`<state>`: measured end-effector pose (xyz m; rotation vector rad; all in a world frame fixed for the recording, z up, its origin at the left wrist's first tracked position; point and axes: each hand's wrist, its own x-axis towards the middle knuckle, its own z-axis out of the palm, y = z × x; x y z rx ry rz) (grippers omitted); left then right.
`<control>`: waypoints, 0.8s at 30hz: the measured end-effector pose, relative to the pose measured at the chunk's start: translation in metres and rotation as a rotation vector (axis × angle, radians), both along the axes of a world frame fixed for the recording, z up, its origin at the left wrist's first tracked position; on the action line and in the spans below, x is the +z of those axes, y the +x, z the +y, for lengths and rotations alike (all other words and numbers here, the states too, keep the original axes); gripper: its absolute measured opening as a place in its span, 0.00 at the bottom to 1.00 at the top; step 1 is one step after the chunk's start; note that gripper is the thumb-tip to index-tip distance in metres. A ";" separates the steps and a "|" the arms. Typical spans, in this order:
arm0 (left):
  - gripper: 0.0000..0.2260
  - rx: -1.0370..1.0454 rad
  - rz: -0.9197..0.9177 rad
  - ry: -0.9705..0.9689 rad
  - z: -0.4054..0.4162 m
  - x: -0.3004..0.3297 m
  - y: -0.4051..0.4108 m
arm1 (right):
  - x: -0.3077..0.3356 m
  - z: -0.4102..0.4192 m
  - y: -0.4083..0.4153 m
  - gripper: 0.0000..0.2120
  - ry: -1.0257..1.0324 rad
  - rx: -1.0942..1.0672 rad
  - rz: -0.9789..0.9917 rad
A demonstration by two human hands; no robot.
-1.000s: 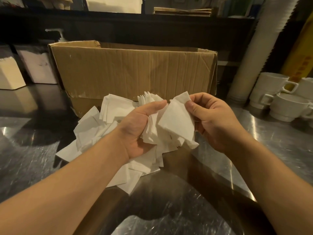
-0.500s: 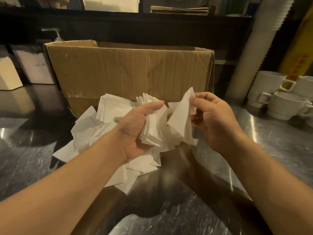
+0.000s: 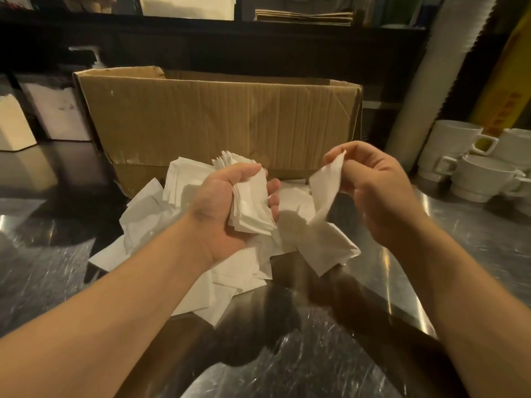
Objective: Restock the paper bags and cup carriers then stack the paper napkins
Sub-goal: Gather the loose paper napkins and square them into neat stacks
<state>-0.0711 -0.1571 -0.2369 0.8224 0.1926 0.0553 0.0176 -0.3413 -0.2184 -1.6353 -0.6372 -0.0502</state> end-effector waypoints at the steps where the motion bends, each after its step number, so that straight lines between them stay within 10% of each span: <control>1: 0.18 0.005 -0.008 -0.011 0.002 0.000 0.000 | 0.000 -0.001 0.001 0.12 0.008 0.015 0.021; 24: 0.18 -0.012 0.081 0.037 0.000 -0.001 -0.001 | 0.013 -0.020 0.010 0.08 -0.638 -0.018 0.415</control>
